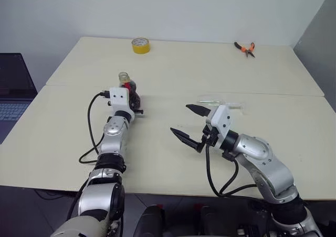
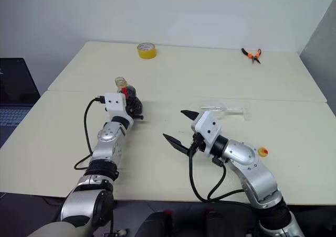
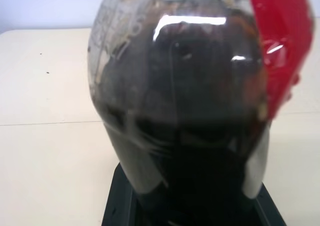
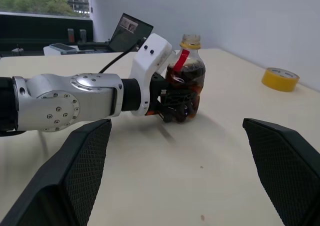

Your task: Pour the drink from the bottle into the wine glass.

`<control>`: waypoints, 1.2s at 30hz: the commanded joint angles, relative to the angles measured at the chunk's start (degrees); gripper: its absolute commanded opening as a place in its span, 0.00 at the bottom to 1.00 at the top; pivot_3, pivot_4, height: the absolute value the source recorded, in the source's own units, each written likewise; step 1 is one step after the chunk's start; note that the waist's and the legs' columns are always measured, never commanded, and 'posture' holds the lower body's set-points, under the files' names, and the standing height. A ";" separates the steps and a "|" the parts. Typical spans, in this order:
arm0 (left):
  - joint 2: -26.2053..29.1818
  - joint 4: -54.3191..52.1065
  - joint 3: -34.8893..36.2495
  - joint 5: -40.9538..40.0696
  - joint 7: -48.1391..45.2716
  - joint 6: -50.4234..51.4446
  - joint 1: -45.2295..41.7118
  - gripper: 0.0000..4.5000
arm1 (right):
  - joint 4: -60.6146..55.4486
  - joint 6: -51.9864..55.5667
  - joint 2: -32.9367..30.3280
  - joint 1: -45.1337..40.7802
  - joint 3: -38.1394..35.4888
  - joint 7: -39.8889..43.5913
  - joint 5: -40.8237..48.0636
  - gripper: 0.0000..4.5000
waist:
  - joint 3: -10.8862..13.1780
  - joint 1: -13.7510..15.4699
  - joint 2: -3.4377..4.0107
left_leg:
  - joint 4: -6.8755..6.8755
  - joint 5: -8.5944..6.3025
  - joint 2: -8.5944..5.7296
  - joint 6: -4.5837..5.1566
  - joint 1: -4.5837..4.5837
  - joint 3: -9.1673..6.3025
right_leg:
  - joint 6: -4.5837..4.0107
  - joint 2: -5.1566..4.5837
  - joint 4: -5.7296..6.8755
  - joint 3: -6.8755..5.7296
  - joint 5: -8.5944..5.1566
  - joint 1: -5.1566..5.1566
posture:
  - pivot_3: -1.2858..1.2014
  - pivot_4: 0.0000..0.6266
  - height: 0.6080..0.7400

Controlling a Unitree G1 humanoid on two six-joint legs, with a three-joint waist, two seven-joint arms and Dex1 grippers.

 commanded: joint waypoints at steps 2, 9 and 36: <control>0.82 2.86 1.34 -1.20 0.85 -2.50 -2.27 0.14 | -1.21 -0.89 0.29 0.10 -0.44 -0.48 -0.49 1.00 | 0.00 -0.02 0.00 | 0.00 0.00 0.01 0.00 0.01 0.00 | 0.00 0.00 0.03 0.00 0.00 0.00 | 0.52 0.24 1.00; 1.07 2.44 1.30 -1.67 0.15 -3.42 -1.42 0.45 | -1.63 -0.51 0.37 0.18 -1.00 -1.29 -0.40 1.00 | 0.00 -0.05 0.00 | 0.00 0.01 0.01 -0.01 0.06 0.01 | 0.00 0.01 0.10 0.02 0.00 0.00 | 0.52 0.24 1.00; -0.74 -56.71 -8.65 -2.47 -3.76 21.10 35.08 0.99 | -3.50 -4.06 -7.06 12.23 -9.86 -10.39 -11.52 1.00 | -0.02 -0.05 0.01 | -0.06 -0.01 0.06 0.00 0.12 0.06 | -0.01 -0.01 0.09 0.12 -0.01 0.05 | 0.52 0.24 1.00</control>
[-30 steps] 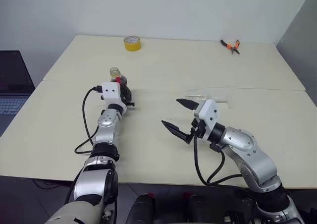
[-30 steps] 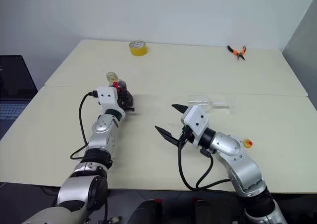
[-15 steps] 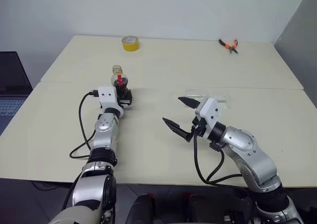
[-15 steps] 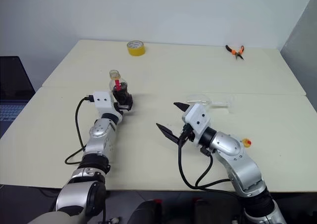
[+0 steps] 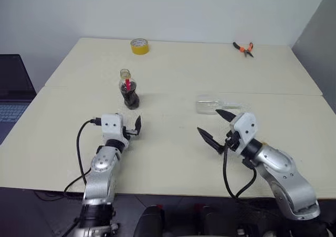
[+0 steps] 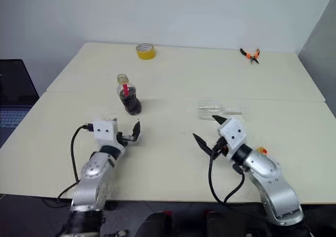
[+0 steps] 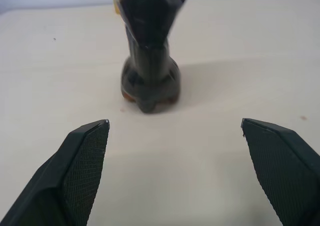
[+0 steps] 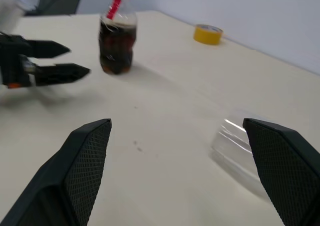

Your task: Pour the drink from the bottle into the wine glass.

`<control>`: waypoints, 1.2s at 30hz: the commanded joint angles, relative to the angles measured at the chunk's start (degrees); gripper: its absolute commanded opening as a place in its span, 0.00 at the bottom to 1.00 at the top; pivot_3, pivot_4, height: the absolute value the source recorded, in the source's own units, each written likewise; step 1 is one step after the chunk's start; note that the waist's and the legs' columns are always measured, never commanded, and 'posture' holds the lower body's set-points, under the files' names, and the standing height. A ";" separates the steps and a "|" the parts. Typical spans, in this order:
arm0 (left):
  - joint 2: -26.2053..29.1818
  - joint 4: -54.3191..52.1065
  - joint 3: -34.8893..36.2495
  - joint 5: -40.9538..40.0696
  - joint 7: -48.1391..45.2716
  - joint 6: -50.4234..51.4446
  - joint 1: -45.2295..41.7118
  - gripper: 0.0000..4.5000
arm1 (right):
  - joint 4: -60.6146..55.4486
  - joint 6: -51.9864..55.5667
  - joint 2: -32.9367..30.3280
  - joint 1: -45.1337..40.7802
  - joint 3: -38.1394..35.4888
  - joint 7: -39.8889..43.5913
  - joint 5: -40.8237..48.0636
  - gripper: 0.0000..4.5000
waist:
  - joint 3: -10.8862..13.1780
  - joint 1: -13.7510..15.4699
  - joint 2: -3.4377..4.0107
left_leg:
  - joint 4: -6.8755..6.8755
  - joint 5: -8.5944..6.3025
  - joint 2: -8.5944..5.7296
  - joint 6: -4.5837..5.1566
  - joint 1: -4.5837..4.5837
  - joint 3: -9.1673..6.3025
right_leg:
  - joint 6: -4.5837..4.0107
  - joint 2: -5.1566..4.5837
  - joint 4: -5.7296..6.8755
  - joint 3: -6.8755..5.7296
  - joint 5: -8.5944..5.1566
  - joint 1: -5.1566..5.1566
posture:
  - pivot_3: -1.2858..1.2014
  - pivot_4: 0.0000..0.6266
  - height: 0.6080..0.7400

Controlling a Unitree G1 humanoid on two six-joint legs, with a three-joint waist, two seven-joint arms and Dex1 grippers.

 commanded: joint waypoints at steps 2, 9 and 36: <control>1.26 -7.52 -5.73 0.11 -5.80 -0.80 1.00 0.99 | 3.50 -6.12 -4.36 -0.48 1.28 -5.91 -14.73 1.00 | 0.00 0.11 0.00 | 0.00 0.00 -0.03 0.00 0.00 0.00 | 0.00 0.00 -0.01 0.01 0.00 0.02 | 0.52 0.24 1.00; 6.89 -8.09 -10.56 -6.20 -21.54 3.25 -4.87 0.99 | 15.19 -6.13 -9.03 -8.36 8.02 -10.22 -34.55 1.00 | 0.00 -0.09 0.01 | -0.04 0.07 0.02 -0.12 0.05 0.11 | -0.07 0.08 0.05 0.10 -0.04 -0.04 | 0.52 0.24 1.00; 13.52 -5.98 -16.20 -6.17 -37.24 1.56 -13.35 0.99 | 52.05 -10.86 -2.87 -30.72 17.01 -18.57 -54.41 1.00 | 0.01 -0.79 0.03 | -0.02 0.02 0.03 -0.03 0.03 0.24 | -0.08 0.06 0.06 0.21 -0.05 -0.09 | 0.52 0.24 1.00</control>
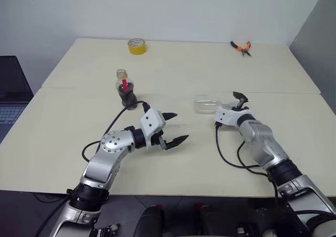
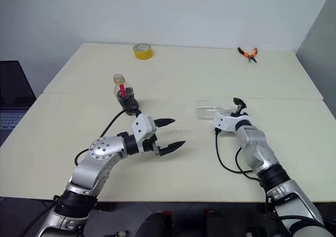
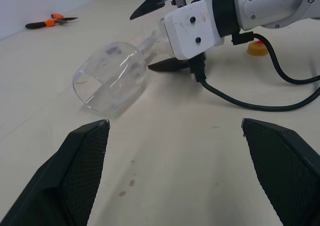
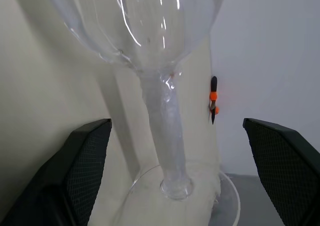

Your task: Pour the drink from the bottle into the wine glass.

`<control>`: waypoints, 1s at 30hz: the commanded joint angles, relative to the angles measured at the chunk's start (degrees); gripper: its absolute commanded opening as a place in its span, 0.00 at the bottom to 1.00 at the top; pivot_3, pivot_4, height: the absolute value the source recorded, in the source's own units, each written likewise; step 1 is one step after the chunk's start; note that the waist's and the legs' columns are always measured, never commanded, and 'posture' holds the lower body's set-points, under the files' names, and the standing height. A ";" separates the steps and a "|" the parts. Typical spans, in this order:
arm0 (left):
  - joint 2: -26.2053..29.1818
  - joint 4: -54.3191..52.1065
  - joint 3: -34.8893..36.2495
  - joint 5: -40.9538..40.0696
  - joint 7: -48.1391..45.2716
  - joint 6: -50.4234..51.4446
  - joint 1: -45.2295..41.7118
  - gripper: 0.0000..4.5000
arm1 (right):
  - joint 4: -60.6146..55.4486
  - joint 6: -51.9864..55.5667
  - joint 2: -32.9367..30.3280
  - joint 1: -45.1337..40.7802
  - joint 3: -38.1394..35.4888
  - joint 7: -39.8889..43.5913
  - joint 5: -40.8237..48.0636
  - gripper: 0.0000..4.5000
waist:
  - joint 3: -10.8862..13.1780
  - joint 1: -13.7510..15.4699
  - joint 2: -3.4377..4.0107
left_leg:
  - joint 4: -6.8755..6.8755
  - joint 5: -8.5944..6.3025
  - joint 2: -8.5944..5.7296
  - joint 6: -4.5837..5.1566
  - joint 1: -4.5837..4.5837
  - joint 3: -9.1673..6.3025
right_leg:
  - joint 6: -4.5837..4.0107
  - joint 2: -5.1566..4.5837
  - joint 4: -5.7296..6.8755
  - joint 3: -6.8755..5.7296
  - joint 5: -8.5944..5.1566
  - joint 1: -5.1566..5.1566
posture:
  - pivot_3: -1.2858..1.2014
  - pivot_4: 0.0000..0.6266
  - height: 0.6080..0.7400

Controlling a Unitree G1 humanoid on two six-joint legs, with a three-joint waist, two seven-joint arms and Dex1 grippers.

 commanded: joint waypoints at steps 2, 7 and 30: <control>-0.84 -1.73 -0.45 0.63 0.45 -1.53 -0.85 1.00 | 3.00 -0.66 0.85 -2.65 -0.06 -2.28 -1.10 0.91 | 0.00 -0.13 0.00 | 0.02 0.00 0.00 0.00 0.00 0.00 | 0.00 0.00 0.02 0.00 0.00 0.00 | 0.52 0.24 1.00; -1.31 -1.62 -0.34 0.78 0.40 -1.39 -0.81 1.00 | 4.08 -0.99 1.13 -3.01 -0.27 -3.50 -1.20 0.54 | 0.00 -0.31 0.00 | 0.01 0.00 0.00 0.00 0.00 -0.01 | 0.00 0.00 0.02 0.00 0.00 0.00 | 0.52 0.24 1.00; 5.98 -5.27 13.95 -12.76 -4.31 5.27 6.36 1.00 | -17.69 -8.60 17.69 10.07 -15.14 12.08 37.93 0.03 | 0.05 -0.83 0.06 | -0.04 -0.02 0.03 0.03 -0.02 -0.10 | -0.01 0.00 0.03 -0.08 -0.01 -0.01 | 0.52 0.24 1.00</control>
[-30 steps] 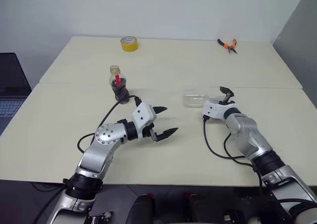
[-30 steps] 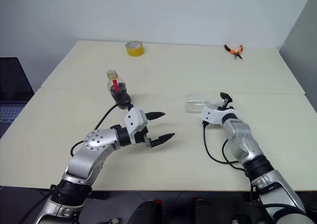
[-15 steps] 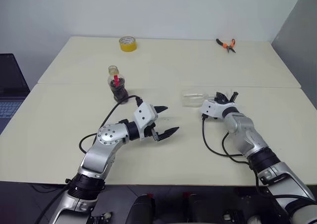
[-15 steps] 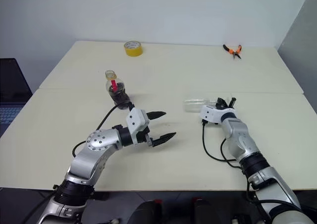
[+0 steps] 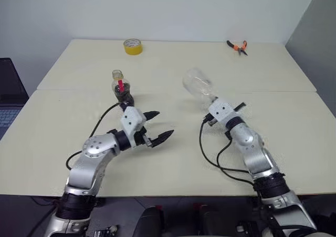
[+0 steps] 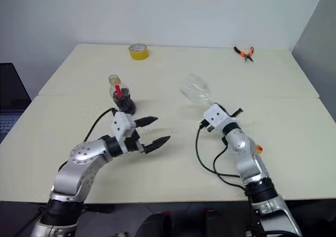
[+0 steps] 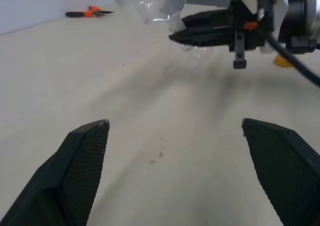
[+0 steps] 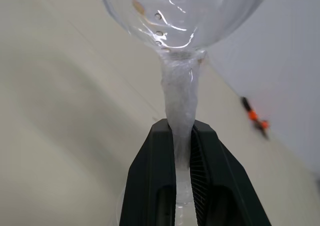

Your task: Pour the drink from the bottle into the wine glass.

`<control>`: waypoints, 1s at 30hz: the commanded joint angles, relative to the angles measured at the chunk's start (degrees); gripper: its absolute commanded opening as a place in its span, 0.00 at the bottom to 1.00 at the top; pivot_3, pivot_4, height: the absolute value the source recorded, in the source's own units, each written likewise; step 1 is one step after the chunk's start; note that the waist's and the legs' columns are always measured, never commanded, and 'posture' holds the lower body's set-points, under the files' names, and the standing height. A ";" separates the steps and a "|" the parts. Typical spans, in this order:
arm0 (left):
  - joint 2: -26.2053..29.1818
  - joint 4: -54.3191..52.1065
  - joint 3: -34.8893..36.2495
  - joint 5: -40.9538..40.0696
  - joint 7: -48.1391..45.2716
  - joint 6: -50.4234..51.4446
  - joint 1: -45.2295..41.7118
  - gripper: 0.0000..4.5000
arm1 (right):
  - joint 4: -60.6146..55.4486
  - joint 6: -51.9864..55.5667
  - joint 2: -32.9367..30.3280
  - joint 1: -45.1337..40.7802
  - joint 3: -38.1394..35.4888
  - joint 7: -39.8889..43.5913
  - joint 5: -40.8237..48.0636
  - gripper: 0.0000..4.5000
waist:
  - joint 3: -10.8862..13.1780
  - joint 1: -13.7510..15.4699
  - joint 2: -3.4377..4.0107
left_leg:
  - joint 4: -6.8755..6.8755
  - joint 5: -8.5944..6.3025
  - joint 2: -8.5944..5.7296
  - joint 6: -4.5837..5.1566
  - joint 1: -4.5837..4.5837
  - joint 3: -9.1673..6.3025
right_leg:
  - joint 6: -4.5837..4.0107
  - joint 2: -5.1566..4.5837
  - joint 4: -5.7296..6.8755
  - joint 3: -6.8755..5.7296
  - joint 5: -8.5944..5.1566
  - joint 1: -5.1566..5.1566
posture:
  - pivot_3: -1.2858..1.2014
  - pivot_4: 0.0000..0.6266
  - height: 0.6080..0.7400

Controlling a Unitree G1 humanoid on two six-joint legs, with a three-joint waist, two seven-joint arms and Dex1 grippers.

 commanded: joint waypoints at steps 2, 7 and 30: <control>4.66 -3.87 5.21 -7.27 -4.38 4.34 0.45 1.00 | 1.05 -7.77 4.60 -0.15 -1.56 6.54 12.09 0.03 | 0.02 -0.02 0.01 | 0.01 0.00 -0.01 0.01 0.00 0.00 | 0.00 -0.01 0.00 0.00 0.00 0.00 | 0.52 0.24 1.00; 10.10 -7.21 8.43 -12.49 -7.50 8.95 3.08 1.00 | 16.59 -16.89 11.07 -4.21 -1.59 11.55 17.41 0.03 | 0.06 -0.22 0.05 | -0.04 0.00 0.03 0.01 0.09 -0.03 | -0.05 0.03 0.06 -0.02 -0.03 0.01 | 0.52 0.24 1.00; 9.62 -10.98 6.47 -13.93 -4.52 10.27 2.44 1.00 | 41.48 -34.04 10.20 -13.15 -4.85 12.77 17.01 0.03 | 0.09 -0.13 0.07 | 0.00 0.01 0.00 -0.01 0.10 -0.01 | -0.06 -0.01 0.13 0.00 -0.03 0.00 | 0.52 0.24 1.00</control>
